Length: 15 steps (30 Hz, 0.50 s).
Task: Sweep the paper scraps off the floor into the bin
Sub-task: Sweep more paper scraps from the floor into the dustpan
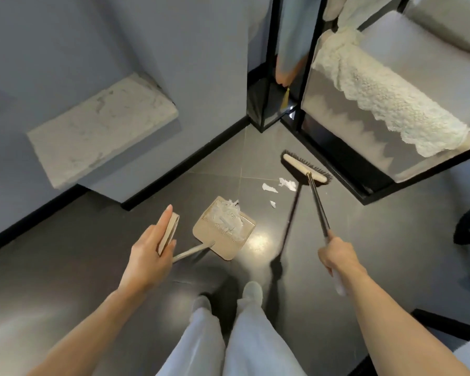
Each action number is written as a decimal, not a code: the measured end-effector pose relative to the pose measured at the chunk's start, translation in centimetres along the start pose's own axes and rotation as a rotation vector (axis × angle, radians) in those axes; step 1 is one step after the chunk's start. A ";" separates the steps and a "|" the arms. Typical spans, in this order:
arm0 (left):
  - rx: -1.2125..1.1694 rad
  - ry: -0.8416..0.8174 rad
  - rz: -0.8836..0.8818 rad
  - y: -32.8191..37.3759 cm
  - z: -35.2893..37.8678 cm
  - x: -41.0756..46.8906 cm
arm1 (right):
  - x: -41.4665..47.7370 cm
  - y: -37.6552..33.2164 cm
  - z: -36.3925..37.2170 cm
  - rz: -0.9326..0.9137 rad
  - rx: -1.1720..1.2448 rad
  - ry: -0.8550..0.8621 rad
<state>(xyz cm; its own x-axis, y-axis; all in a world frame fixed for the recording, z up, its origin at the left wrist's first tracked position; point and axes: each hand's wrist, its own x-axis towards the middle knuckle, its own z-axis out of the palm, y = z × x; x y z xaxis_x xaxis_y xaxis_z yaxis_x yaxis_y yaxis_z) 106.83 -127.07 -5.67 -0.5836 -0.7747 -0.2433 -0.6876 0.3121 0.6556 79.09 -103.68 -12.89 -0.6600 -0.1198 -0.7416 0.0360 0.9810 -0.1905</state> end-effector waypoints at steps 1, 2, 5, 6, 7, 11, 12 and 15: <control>-0.007 0.015 -0.002 -0.2 0.1 -0.3 | 0.5 0.5 0.2 0.016 -0.015 0.000; -0.014 0.031 -0.002 -0.4 0.1 -0.5 | 0.9 0.7 0.4 0.035 0.002 -0.016; -0.026 0.061 -0.001 -1.1 0.0 -1.2 | 1.4 0.6 1.8 0.070 0.268 -0.122; -0.026 0.068 0.004 -1.3 -0.2 -1.6 | 1.2 0.3 2.1 0.079 0.355 -0.163; -0.026 0.073 0.008 -1.5 -0.4 -2.1 | 0.8 0.2 2.5 0.079 0.405 -0.195; -0.052 0.079 0.020 -2.8 -1.6 -5.0 | -2.5 -0.2 4.2 0.079 0.430 -0.296; -0.056 0.075 0.033 -3.4 -1.9 -5.9 | -3.8 -0.2 4.8 0.068 0.406 -0.320; -0.049 0.068 0.080 -5.5 -2.9 -9.0 | -8.5 -0.3 7.8 0.040 0.367 -0.398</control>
<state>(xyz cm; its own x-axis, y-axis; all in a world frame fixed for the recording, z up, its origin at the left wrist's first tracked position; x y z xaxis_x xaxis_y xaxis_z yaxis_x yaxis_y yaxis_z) 117.16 -123.38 -5.01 -0.6043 -0.7842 -0.1408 -0.6170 0.3488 0.7055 90.53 -104.19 -11.55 -0.3204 -0.2013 -0.9257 0.3619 0.8771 -0.3159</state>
